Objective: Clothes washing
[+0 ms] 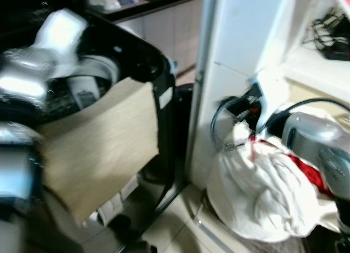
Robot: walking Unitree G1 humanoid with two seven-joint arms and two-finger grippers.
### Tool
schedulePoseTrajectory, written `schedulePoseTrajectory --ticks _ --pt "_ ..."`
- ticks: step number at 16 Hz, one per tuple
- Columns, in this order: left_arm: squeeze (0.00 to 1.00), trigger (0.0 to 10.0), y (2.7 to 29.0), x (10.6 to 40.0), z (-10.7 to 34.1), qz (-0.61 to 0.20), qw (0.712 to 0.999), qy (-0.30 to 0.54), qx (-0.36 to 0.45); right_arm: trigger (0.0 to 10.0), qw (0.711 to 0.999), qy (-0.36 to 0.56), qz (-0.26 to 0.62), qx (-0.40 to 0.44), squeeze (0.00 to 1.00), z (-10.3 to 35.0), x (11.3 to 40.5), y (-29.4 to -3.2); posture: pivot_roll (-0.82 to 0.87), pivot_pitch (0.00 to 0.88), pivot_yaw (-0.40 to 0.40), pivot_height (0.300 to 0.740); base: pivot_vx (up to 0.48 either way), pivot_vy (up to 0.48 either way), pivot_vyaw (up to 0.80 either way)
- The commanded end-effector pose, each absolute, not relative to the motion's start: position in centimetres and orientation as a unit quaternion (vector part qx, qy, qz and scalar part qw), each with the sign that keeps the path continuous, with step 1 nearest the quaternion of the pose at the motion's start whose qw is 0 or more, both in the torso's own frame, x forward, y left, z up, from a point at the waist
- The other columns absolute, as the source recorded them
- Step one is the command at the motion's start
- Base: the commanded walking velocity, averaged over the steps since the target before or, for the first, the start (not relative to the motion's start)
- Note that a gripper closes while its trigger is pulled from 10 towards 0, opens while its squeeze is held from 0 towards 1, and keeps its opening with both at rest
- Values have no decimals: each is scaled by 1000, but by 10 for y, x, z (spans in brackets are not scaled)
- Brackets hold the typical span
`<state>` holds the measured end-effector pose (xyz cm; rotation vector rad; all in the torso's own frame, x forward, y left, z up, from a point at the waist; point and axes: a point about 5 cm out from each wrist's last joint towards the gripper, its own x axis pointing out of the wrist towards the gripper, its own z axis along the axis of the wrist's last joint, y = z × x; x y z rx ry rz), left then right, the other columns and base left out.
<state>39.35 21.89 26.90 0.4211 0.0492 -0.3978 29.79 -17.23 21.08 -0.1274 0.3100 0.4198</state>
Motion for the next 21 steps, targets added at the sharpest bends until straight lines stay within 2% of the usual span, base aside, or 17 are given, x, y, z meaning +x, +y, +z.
schedulePoseTrajectory --ticks 1,2,3,6,8,12,18,19,20,21 --pt "0 10000 198 386 272 -264 948 -23 176 10000 974 151 153 -71 1000 207 302 -189 -108 0 44 740 0 0 0" --pt "0 10000 172 374 259 -336 927 -42 163 10000 973 166 145 -64 1000 199 301 -198 -111 0 48 740 0 0 0" --pt "0 10000 155 362 246 -397 907 -25 142 10000 966 183 174 -65 1000 194 295 -201 -111 0 48 740 0 0 0" --pt "0 10000 131 337 227 -480 870 16 110 10000 937 223 240 -119 1000 193 276 -207 -120 0 52 740 0 0 0" --pt "0 10000 118 313 210 -534 839 40 98 10000 908 284 234 -201 1000 181 264 -228 -124 0 51 740 0 0 0" --pt "0 10000 104 292 189 -561 819 76 91 10000 887 333 242 -206 1000 167 252 -243 -127 0 50 740 0 0 0" --pt "0 10000 96 278 168 -564 814 106 93 10000 865 387 231 -220 1000 135 243 -255 -128 0 50 740 0 0 0" --pt "0 10000 95 276 168 -566 812 107 94 10000 862 392 229 -226 769 127 243 -256 -128 0 50 740 0 0 0" --pt "0 10000 95 276 168 -566 812 108 94 10000 861 394 230 -226 102 123 243 -257 -128 0 50 740 0 0 0" --pt "0 10000 95 275 167 -571 808 111 94 10000 856 401 239 -221 0 116 241 -256 -126 0 50 740 0 0 0"
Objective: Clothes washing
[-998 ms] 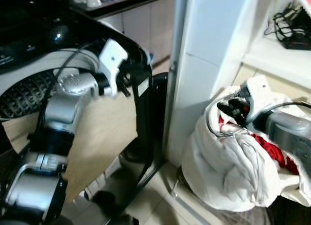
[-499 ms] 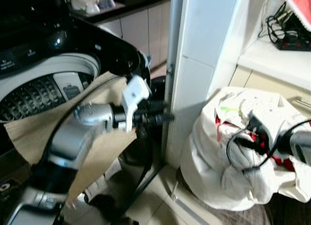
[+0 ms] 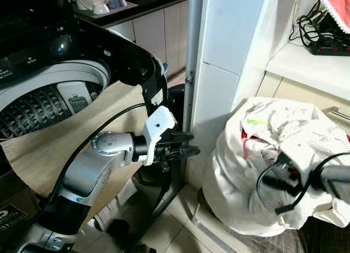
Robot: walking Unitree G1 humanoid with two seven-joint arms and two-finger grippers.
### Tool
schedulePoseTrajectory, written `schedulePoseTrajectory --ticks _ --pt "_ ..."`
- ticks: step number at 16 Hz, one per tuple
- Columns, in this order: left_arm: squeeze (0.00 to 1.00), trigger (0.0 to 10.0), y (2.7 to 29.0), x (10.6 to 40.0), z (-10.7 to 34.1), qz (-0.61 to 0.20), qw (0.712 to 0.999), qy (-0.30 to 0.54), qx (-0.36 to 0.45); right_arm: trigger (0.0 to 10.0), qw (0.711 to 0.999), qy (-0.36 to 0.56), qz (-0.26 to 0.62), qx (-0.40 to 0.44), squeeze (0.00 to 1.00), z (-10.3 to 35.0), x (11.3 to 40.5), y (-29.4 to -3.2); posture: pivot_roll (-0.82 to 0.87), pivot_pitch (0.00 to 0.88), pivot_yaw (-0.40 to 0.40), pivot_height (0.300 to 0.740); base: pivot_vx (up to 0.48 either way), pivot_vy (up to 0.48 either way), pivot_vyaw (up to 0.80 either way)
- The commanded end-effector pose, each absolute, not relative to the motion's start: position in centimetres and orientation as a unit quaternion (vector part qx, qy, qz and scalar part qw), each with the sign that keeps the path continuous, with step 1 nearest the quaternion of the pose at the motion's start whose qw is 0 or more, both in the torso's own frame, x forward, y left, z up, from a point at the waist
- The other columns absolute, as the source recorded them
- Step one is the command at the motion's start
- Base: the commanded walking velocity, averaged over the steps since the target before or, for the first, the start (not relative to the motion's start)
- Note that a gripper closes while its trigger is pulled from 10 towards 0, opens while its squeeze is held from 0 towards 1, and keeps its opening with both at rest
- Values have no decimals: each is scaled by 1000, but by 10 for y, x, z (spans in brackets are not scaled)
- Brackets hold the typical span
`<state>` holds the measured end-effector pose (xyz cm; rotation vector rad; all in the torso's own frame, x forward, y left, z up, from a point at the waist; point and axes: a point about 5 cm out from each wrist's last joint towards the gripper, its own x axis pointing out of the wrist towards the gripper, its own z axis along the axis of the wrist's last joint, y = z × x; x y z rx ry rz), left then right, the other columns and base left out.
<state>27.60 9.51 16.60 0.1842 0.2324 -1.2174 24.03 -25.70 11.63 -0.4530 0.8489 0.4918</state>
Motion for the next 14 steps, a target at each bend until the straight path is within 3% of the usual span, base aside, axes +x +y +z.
schedulePoseTrajectory --ticks 1,2,3,14 --pt "0 10000 94 273 167 -576 804 111 96 10000 851 410 244 -218 0 111 238 -256 -122 0 49 740 0 0 0" --pt "0 10000 94 270 169 -586 797 107 98 2118 849 419 239 -215 0 108 237 -259 -122 0 49 740 0 0 0" --pt "0 10000 94 268 169 -593 792 109 97 0 852 420 235 -207 0 107 238 -261 -122 0 49 740 0 0 0" --pt "0 10000 94 269 171 -594 790 111 101 0 853 419 241 -197 0 110 240 -267 -122 0 50 740 0 0 0"
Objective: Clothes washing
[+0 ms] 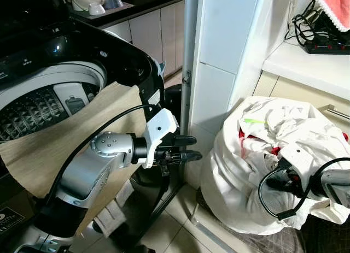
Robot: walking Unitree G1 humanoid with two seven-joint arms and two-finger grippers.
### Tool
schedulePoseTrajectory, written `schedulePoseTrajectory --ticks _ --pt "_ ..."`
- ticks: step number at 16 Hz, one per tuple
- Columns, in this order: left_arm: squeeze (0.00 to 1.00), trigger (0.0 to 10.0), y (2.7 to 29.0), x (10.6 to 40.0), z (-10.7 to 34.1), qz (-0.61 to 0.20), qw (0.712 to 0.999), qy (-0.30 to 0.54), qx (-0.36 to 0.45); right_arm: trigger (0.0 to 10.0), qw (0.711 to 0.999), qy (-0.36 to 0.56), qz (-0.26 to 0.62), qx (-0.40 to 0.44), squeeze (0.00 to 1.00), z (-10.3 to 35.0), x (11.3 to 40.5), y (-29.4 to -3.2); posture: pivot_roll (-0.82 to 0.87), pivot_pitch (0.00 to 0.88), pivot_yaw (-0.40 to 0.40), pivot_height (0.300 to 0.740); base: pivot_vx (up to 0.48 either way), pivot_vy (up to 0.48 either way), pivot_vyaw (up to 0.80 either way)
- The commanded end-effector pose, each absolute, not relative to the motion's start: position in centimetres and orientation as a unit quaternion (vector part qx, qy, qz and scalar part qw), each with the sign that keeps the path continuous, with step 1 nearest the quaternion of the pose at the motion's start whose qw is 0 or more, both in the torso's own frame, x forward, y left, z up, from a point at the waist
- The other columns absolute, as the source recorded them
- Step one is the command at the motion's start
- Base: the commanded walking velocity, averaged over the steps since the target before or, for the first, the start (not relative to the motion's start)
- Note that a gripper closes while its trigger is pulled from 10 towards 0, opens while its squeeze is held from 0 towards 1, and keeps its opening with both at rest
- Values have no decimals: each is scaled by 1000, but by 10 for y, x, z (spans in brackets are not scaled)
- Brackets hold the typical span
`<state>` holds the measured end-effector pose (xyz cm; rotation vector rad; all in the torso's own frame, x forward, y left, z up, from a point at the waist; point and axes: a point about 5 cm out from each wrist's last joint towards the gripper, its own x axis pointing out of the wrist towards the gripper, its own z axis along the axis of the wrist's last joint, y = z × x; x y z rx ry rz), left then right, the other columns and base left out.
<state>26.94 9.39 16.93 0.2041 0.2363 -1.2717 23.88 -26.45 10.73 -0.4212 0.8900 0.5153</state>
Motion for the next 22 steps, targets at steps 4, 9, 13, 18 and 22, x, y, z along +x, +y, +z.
schedulePoseTrajectory --ticks 4,9,13,18,22 --pt "0 10000 95 270 172 -592 792 110 104 0 854 416 244 -195 0 113 239 -267 -120 0 50 740 0 0 0" --pt "0 10000 95 270 172 -591 792 110 106 0 861 404 252 -179 0 118 239 -267 -117 0 49 740 0 0 0" --pt "0 10000 98 279 182 -555 821 79 113 0 907 303 269 -110 0 159 251 -264 -112 0 45 740 0 0 0" --pt "0 10000 80 298 239 -517 853 -72 20 0 929 80 361 -3 0 243 263 -236 -117 0 41 740 0 0 0" --pt "1000 10000 49 299 262 -531 837 -131 -31 0 886 -37 454 82 0 284 261 -203 -119 0 35 740 0 0 0"
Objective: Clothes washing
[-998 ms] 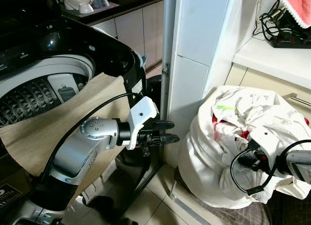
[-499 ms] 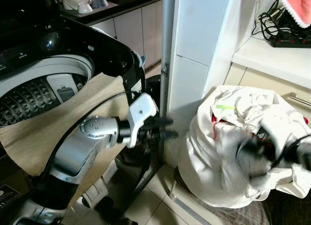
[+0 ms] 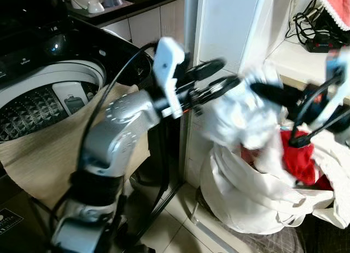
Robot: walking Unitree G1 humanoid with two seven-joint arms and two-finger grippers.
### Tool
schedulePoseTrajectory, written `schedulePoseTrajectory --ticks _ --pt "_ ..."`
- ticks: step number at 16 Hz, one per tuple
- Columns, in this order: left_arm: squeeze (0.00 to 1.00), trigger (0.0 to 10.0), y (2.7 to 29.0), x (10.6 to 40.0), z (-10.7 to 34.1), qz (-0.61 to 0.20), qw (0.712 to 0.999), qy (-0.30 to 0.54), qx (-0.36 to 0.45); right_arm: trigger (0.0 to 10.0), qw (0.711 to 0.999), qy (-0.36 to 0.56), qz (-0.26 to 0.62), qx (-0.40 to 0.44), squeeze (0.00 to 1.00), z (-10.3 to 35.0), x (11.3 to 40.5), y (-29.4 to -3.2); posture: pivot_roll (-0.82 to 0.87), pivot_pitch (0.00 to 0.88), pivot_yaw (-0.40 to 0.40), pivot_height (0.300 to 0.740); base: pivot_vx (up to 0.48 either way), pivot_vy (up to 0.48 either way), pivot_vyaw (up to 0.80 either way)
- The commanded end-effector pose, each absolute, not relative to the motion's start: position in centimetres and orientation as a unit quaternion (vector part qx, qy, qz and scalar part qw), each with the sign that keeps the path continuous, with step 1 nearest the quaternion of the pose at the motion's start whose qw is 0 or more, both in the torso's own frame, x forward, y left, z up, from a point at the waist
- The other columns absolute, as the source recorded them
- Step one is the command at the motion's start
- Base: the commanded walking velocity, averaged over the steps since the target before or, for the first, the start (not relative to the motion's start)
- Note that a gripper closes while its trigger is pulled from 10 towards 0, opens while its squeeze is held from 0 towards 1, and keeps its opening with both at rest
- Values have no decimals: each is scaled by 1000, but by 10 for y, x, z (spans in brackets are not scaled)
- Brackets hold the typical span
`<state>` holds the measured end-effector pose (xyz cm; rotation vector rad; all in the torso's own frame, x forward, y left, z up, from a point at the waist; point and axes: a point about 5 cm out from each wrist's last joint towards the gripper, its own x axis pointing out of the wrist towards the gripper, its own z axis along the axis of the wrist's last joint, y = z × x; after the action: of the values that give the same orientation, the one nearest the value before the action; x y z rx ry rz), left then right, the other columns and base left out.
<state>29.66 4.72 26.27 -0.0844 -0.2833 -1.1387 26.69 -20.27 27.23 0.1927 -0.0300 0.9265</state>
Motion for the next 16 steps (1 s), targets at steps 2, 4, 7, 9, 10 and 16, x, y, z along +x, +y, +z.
schedulePoseTrajectory --ticks 2,4,7,9,10,16 --pt "1000 10000 38 299 257 -532 837 -126 -32 0 866 -69 480 122 0 295 262 -194 -121 0 32 740 0 0 0" --pt "400 10000 33 295 251 -545 830 -110 -40 0 861 -67 487 131 0 296 261 -189 -121 0 32 740 0 0 0" --pt "0 10000 30 285 244 -573 811 -100 -67 0 861 -58 486 138 0 293 261 -186 -125 0 28 740 0 0 0" --pt "0 0 29 286 241 -569 814 -96 -69 0 862 -59 483 144 0 294 262 -186 -124 0 30 740 0 0 0" --pt "0 0 29 286 241 -569 813 -97 -72 0 862 -58 483 143 0 294 262 -186 -124 0 30 740 0 0 0" --pt "0 0 32 289 244 -565 815 -102 -75 0 863 -50 483 137 0 292 261 -183 -125 0 33 740 0 0 0"
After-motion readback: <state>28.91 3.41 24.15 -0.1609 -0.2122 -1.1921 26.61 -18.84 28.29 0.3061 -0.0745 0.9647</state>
